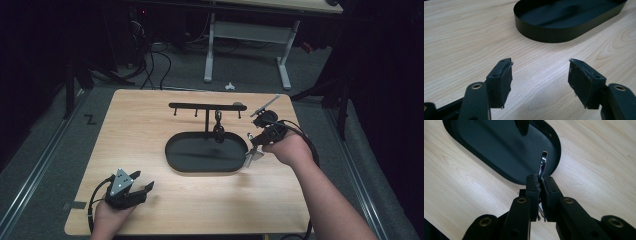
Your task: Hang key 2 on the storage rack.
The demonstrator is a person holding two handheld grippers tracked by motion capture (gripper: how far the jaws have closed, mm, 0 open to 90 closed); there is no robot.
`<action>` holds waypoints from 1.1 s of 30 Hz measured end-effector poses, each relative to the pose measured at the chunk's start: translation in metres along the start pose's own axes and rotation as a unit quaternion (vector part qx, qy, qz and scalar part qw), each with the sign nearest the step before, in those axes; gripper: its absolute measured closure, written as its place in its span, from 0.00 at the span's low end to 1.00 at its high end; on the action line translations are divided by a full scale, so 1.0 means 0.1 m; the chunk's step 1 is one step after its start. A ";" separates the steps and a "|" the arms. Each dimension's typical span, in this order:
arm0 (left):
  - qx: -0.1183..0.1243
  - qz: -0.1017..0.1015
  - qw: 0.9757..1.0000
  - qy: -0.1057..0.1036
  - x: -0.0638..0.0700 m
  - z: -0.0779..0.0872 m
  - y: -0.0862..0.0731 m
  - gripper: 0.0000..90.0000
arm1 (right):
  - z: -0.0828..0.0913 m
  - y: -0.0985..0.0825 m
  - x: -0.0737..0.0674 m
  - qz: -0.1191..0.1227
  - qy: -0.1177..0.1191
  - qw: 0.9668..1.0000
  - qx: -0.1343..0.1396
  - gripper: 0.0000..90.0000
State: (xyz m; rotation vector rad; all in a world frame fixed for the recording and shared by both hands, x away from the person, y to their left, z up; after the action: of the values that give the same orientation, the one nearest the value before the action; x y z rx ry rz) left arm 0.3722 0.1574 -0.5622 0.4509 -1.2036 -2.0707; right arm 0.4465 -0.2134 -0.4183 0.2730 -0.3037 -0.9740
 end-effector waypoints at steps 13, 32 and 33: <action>-0.002 0.000 1.000 -0.003 0.00 0.01 -0.01 0.41 | 0.13 0.39 -0.08 0.006 0.001 1.000 0.022 0.94; 0.001 0.002 1.000 -0.001 0.00 0.03 -0.01 0.41 | 0.10 0.59 0.02 -0.010 -0.006 1.000 0.020 0.94; 0.001 0.003 1.000 -0.002 0.00 0.03 -0.01 0.41 | 0.09 0.59 0.03 -0.010 -0.006 1.000 0.018 0.94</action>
State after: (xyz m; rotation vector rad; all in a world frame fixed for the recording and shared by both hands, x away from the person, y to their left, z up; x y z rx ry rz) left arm 0.3700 0.1594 -0.5621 0.4438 -1.2083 -2.0675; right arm 0.4898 -0.1849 -0.3886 0.3032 -0.3297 -0.9908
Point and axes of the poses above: each handheld gripper's, and its own axes: z roughly backward along the jaws, y roughly out of its top, x roughly to its right, the point moved 8 cm from there along -z, roughly forward along the jaws, and after that the axes turned 7 degrees about -y, right-handed, at the moved point
